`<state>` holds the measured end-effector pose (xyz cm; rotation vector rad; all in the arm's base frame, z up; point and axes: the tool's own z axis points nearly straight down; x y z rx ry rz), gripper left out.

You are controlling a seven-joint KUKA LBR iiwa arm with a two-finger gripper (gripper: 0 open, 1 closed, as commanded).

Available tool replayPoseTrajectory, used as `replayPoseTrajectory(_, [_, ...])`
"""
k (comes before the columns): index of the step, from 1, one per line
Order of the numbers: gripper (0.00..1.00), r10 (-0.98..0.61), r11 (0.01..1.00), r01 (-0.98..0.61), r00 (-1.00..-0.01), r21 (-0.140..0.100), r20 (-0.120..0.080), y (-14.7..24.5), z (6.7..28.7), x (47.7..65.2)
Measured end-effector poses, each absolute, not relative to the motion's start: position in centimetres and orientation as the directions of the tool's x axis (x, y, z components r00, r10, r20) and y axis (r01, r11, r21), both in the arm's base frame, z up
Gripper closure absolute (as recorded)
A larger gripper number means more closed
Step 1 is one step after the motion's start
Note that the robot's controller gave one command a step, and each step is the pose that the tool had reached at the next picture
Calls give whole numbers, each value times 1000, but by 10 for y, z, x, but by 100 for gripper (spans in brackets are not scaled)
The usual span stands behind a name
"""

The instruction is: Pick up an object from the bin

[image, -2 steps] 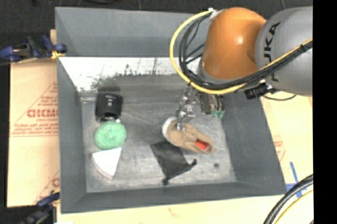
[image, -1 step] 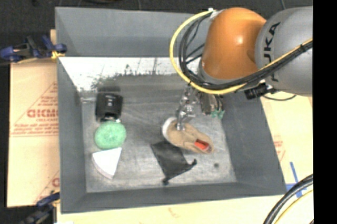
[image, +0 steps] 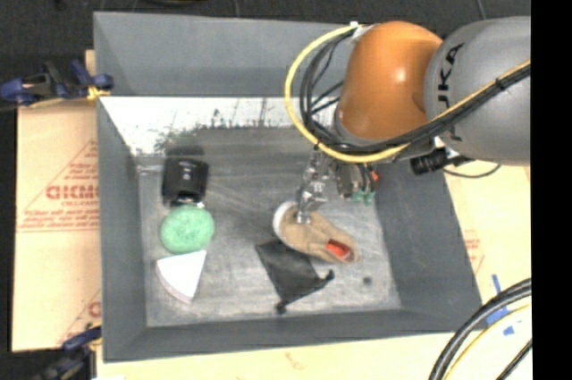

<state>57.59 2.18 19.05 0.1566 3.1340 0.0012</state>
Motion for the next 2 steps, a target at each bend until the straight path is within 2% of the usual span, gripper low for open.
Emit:
replayPoseTrajectory(1, [100, 129, 992, 129, -992, 1, 0, 23, 176, 566])
replayPoseTrajectory(2, [100, 127, 992, 127, -992, 1, -4, 30, 171, 575])
